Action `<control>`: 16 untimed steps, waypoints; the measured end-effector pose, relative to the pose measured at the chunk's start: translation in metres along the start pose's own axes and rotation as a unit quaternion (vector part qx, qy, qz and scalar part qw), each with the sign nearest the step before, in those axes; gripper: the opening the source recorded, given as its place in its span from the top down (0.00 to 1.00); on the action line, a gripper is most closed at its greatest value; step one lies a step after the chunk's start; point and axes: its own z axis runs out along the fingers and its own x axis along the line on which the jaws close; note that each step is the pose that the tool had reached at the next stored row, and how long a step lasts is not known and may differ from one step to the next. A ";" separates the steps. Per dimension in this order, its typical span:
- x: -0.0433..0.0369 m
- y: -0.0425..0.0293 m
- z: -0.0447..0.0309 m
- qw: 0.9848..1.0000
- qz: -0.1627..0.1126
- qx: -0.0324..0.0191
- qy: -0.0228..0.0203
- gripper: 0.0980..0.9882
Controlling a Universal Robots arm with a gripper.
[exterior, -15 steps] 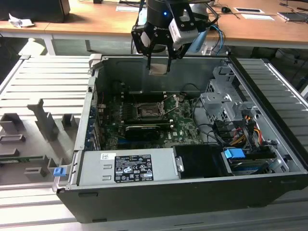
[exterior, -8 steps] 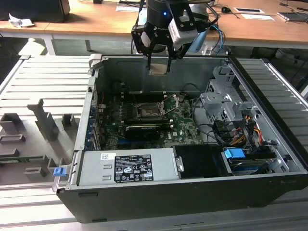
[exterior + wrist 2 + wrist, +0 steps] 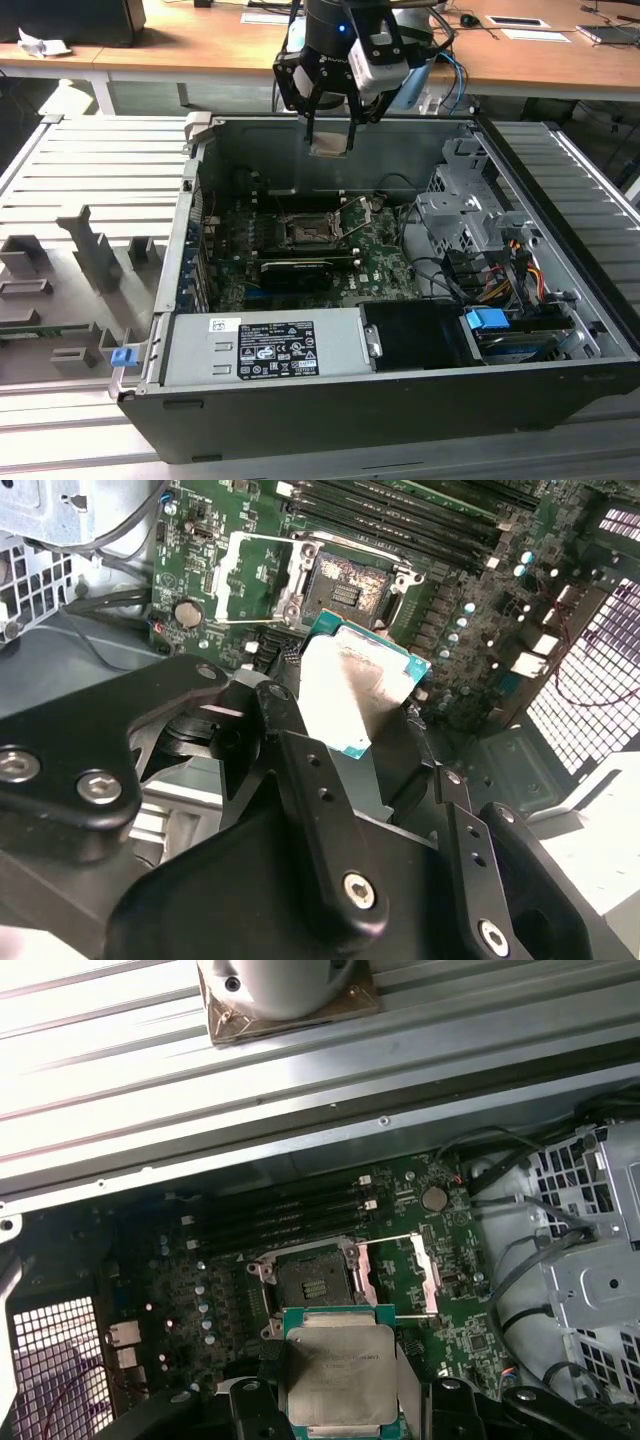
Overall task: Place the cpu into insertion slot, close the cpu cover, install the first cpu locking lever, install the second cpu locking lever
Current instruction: 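Place the cpu into insertion slot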
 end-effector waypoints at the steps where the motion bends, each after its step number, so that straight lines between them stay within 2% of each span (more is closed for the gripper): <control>1: 0.0000 0.0000 0.0000 1.000 0.001 0.000 0.000 0.52; 16: 0.0000 0.0000 0.0001 1.000 0.023 0.000 -0.002 0.52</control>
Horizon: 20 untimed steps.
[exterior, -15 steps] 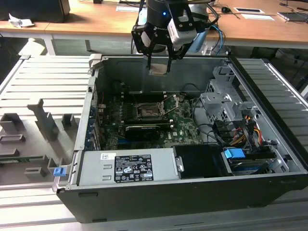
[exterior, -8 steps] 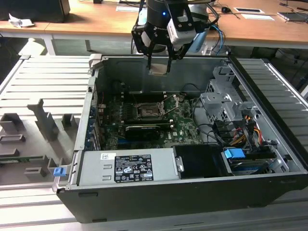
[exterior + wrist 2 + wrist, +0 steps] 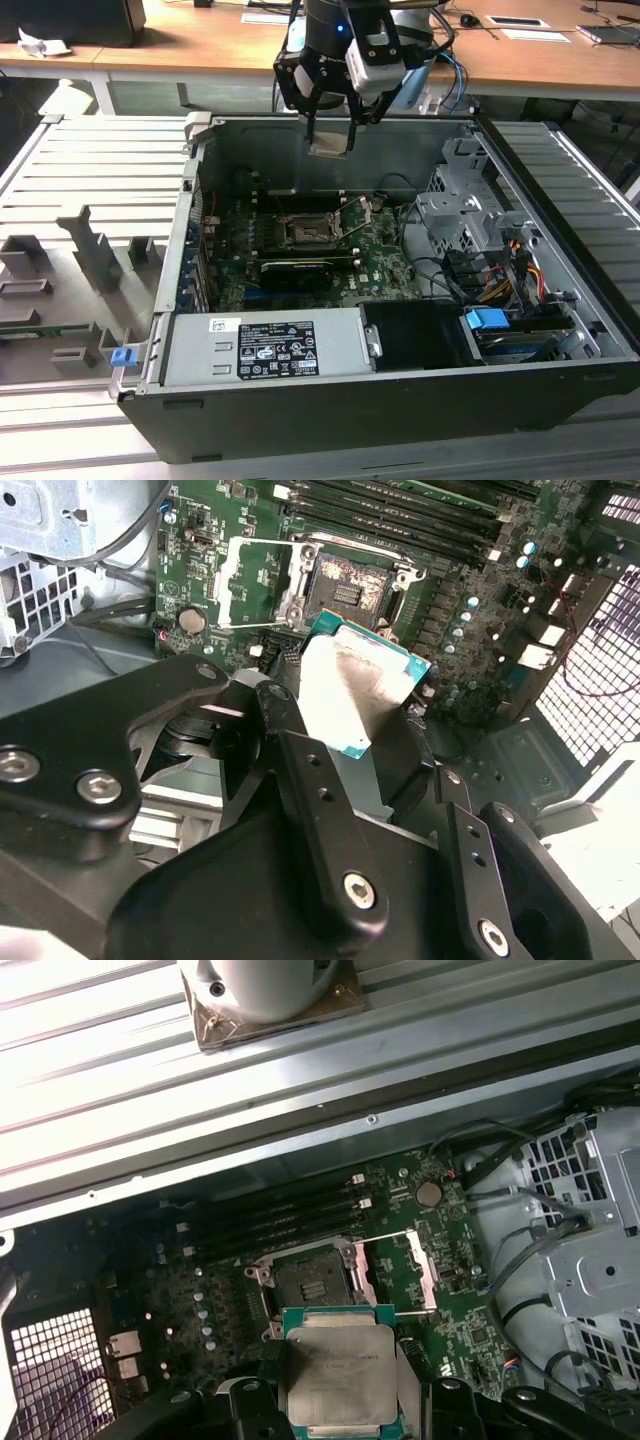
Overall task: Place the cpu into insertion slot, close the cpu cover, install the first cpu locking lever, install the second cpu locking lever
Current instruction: 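Place the cpu into insertion slot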
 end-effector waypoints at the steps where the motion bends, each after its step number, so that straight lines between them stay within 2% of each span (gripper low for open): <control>1: 0.0000 0.0000 0.0000 1.000 0.001 0.000 0.000 0.52; 20: 0.0000 0.0000 0.0002 1.000 0.025 0.000 -0.002 0.52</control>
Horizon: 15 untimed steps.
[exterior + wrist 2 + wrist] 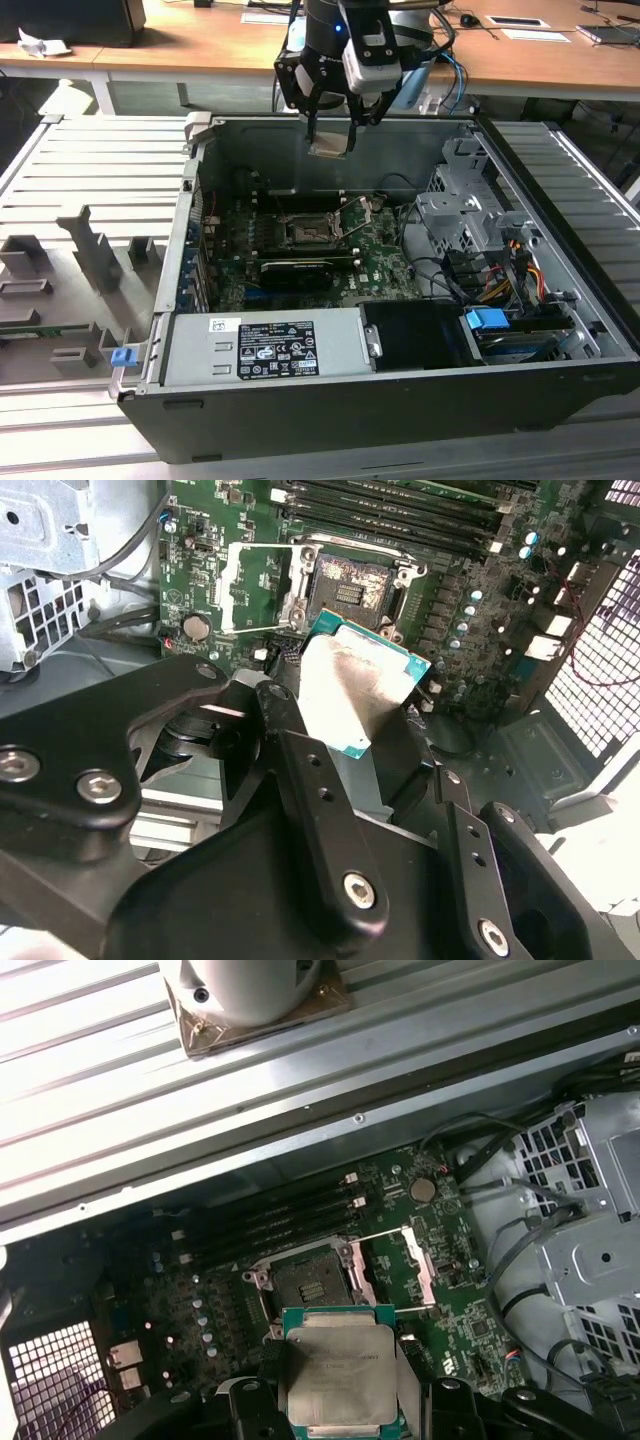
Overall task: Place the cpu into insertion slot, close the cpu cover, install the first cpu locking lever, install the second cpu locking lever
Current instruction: 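Place the cpu into insertion slot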
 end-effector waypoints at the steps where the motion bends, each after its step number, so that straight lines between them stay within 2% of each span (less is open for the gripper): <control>1: 0.0000 0.0000 0.0000 1.000 0.001 0.000 0.000 0.52; 8: 0.0000 0.0000 0.0002 1.000 0.015 0.000 -0.001 0.52; 15: 0.0000 0.0000 0.0004 0.999 0.052 -0.001 -0.005 0.52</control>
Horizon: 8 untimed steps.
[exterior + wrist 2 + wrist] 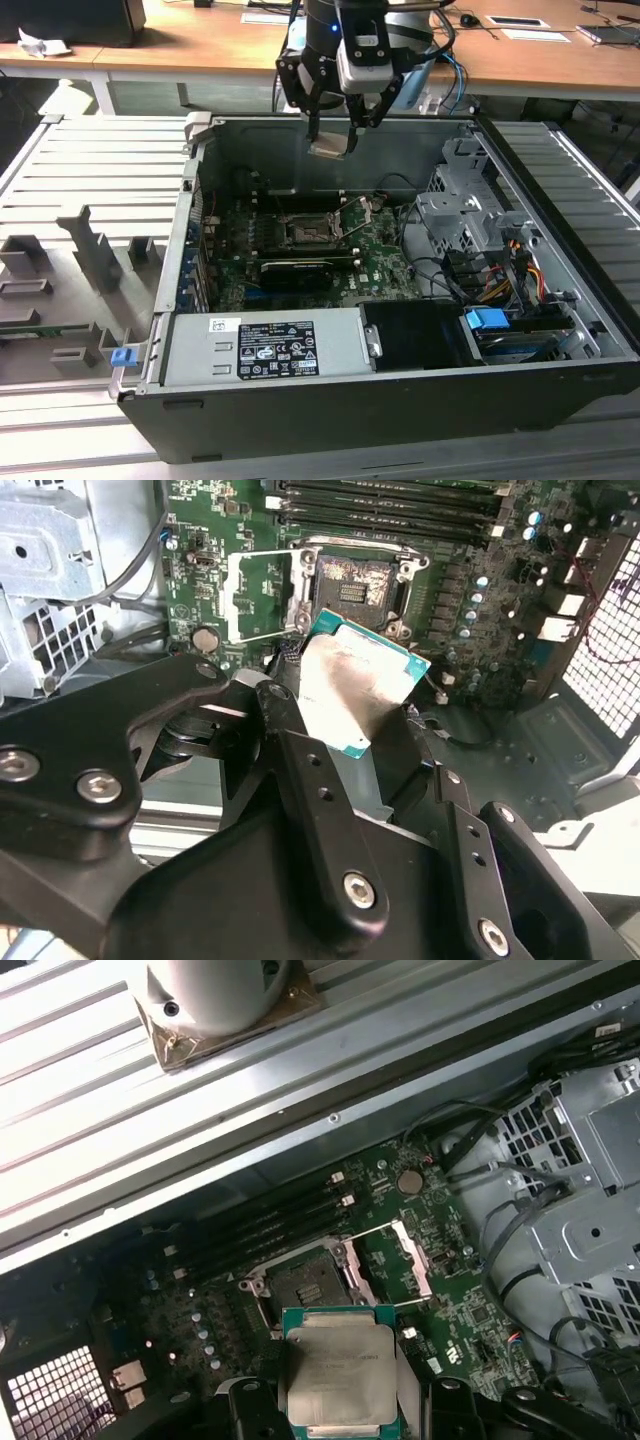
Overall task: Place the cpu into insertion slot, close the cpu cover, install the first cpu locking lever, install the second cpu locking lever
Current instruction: 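Place the cpu into insertion slot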
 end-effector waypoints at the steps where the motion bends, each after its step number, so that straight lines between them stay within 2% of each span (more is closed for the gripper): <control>1: 0.0000 0.0000 0.0000 1.000 0.007 0.000 -0.001 0.52; 5: 0.0000 0.0000 0.0000 1.000 0.023 0.000 -0.002 0.52; 8: 0.0000 0.0000 0.0003 0.999 0.046 -0.001 -0.004 0.52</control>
